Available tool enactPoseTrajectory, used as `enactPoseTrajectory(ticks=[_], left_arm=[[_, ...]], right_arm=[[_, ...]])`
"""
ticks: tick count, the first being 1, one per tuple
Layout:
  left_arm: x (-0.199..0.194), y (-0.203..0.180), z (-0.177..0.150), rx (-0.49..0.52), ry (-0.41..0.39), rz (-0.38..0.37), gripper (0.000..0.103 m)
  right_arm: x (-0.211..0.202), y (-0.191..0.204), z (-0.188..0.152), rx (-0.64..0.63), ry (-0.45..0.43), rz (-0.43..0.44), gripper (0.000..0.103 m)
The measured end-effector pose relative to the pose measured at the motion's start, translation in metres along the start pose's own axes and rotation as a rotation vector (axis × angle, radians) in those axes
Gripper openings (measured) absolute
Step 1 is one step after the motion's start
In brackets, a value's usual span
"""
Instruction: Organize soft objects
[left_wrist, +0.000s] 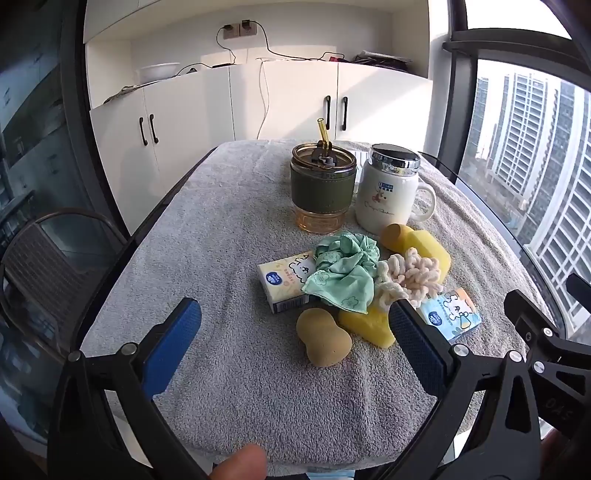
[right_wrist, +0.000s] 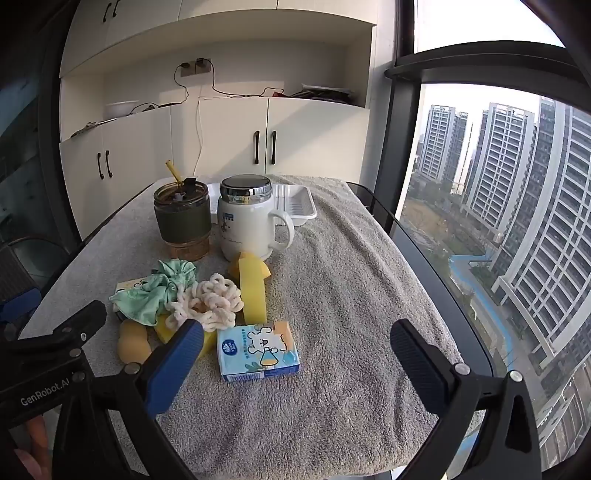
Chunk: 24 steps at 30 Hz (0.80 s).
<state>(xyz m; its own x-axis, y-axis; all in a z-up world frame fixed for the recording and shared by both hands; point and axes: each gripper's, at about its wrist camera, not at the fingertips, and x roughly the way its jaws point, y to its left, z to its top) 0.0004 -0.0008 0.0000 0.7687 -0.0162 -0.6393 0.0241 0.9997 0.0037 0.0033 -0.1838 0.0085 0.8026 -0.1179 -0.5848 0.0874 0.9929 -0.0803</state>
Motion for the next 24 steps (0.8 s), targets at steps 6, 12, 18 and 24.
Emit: enactPoseTrajectory(ticks=[6,12,18,24], left_arm=[[0.0005,0.0013,-0.0001,-0.005,-0.001,0.001,0.103],[0.0008,0.0015,-0.0003,-0.004,-0.001,0.001,0.103],[0.0013,0.0016,-0.0009,-0.003,-0.001,0.0,0.103],[0.0023,0.0014,-0.0018,-0.002,0.002,0.001,0.103]], right_arm=[[-0.0002,0.0001,-0.0002,0.001,-0.002,0.001,0.103],[-0.0003,0.0005,-0.0002,0.0,-0.002,0.0,0.103],[-0.0001,0.0007,-0.0003,0.001,-0.001,-0.001,0.103],[-0.0003,0.0008,-0.0004,0.001,-0.001,0.0,0.103]])
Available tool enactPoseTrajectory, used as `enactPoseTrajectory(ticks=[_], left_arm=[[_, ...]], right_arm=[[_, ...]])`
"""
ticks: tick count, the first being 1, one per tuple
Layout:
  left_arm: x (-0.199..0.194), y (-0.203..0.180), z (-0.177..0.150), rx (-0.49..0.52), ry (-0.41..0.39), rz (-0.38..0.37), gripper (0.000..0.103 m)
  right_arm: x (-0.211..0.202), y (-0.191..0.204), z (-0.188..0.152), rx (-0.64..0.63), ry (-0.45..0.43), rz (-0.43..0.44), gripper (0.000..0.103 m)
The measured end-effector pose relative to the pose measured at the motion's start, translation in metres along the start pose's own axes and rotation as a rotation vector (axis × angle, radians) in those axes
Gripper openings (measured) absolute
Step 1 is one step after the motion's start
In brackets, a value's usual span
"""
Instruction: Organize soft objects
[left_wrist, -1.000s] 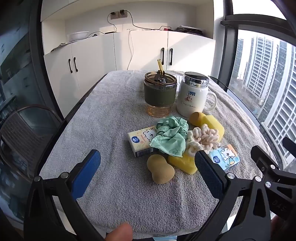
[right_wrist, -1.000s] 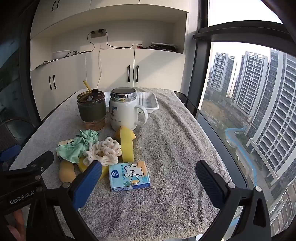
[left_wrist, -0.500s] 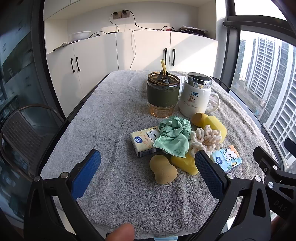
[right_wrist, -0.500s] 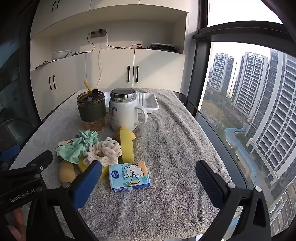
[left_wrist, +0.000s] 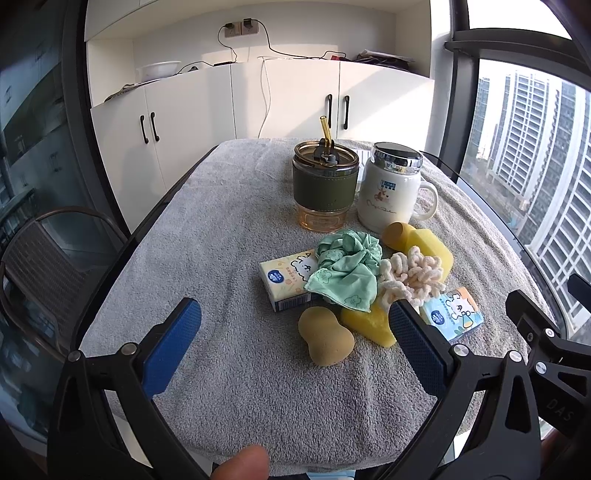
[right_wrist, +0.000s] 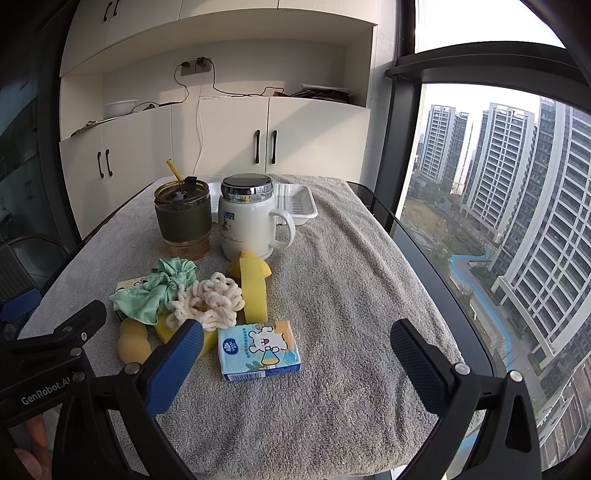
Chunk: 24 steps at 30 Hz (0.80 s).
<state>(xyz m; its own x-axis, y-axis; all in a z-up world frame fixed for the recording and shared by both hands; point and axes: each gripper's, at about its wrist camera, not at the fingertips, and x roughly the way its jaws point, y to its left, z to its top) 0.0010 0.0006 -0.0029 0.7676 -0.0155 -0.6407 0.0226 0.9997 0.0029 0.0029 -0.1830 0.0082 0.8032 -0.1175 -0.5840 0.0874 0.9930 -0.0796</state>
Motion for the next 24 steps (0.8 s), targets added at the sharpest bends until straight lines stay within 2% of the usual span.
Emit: enactPoseTrajectory(ticks=[24], left_arm=[[0.0021,-0.0003,-0.0009,0.001,0.007,-0.002,0.103]], right_arm=[[-0.0002,-0.0001,-0.0002,0.0,0.002,-0.001,0.103]])
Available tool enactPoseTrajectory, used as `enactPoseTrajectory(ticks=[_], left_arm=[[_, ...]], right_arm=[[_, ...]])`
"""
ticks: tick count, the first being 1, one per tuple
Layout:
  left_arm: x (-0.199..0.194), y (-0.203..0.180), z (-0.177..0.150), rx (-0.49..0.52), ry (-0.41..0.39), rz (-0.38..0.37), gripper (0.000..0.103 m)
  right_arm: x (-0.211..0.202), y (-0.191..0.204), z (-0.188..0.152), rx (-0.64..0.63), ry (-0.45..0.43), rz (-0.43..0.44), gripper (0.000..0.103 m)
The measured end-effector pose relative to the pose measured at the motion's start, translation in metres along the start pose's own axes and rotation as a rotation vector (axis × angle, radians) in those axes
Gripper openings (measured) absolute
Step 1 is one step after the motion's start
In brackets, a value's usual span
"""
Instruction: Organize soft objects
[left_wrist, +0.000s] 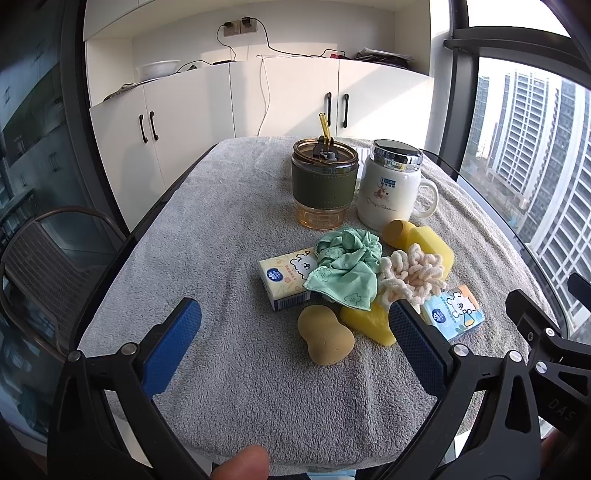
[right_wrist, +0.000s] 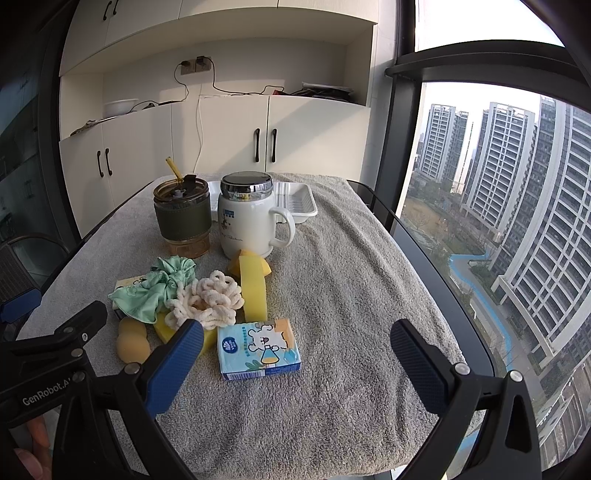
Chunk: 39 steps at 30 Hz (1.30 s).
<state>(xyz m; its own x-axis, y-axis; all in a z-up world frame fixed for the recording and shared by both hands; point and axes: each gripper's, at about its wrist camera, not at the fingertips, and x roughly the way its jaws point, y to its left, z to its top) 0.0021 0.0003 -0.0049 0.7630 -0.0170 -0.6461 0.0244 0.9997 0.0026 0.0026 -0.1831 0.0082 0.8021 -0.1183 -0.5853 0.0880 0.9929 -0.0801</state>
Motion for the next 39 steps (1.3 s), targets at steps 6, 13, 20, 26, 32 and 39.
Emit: enactPoseTrajectory(ticks=[6,13,20,26,32,39], left_arm=[[0.0,0.0,0.0,0.001,0.001,0.0,0.103],[0.001,-0.001,-0.002,0.001,0.003,-0.003,0.103],[0.003,-0.001,-0.002,0.002,0.004,-0.007,0.103],[0.003,-0.001,-0.002,0.004,0.005,-0.01,0.103],[0.007,0.0,-0.003,0.006,0.013,-0.014,0.103],[0.018,0.005,-0.007,0.011,0.038,-0.028,0.103]], right_arm=[[0.002,0.0,-0.001,0.0,0.001,0.0,0.103],[0.002,0.0,0.0,-0.001,0.002,0.0,0.103],[0.002,-0.001,0.0,-0.001,0.002,0.0,0.103],[0.003,-0.001,-0.001,-0.001,0.002,-0.001,0.103],[0.002,-0.002,-0.005,-0.002,0.007,0.0,0.103],[0.015,-0.004,-0.009,-0.009,0.03,0.0,0.103]])
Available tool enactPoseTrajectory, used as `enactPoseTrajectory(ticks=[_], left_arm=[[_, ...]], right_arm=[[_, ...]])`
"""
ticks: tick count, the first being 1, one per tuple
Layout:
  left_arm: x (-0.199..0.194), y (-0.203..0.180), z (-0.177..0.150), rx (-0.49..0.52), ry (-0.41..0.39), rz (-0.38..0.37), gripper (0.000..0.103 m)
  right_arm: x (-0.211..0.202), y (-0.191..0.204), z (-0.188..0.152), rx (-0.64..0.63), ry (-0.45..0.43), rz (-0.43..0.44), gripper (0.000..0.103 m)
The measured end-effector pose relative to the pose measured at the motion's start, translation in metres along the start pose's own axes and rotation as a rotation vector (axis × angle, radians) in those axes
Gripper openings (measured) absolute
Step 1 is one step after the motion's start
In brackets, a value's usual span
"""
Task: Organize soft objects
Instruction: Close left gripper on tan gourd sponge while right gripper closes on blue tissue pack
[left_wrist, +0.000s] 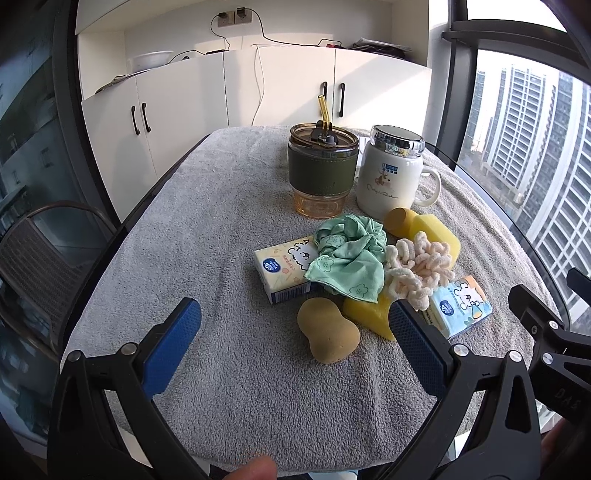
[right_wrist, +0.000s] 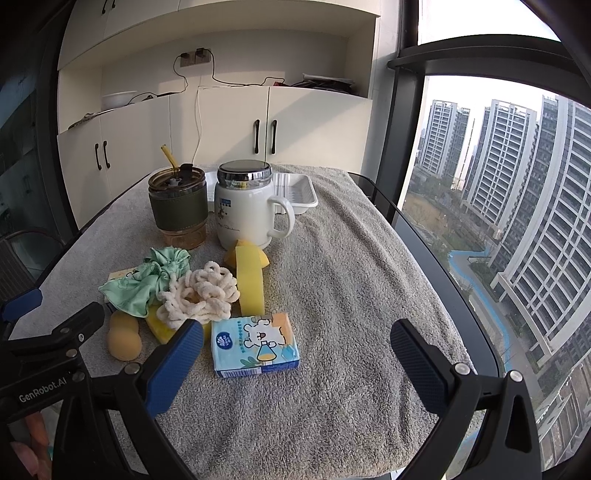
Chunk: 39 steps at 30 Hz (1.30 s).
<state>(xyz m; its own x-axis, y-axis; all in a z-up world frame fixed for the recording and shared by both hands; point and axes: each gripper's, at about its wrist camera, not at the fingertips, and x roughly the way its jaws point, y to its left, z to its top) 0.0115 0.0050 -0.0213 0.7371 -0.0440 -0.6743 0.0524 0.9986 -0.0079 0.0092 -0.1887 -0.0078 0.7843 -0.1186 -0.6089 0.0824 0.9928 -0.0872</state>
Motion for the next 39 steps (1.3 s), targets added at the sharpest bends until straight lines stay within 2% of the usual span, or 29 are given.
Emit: enactPoseTrajectory(ticks=[10,17,21,25,33,39], left_arm=[[0.025,0.013,-0.019,0.011,0.098,0.003,0.103],[0.041,0.008,-0.021,0.036,0.15,-0.038,0.103],[0.058,0.0,-0.022,0.056,0.188,-0.032,0.103],[0.075,-0.004,-0.026,0.057,0.238,-0.025,0.101],[0.082,-0.005,-0.019,0.038,0.246,-0.023,0.102],[0.083,-0.004,-0.017,0.037,0.24,-0.026,0.101]], right_arm=[[0.022,-0.006,-0.002,-0.006,0.052,0.008,0.103],[0.043,0.001,-0.005,-0.043,0.097,0.057,0.103],[0.059,0.005,-0.005,-0.071,0.129,0.099,0.103],[0.075,0.004,-0.008,-0.077,0.157,0.101,0.103],[0.082,0.008,-0.006,-0.079,0.165,0.162,0.103],[0.09,0.018,-0.014,-0.105,0.211,0.17,0.103]])
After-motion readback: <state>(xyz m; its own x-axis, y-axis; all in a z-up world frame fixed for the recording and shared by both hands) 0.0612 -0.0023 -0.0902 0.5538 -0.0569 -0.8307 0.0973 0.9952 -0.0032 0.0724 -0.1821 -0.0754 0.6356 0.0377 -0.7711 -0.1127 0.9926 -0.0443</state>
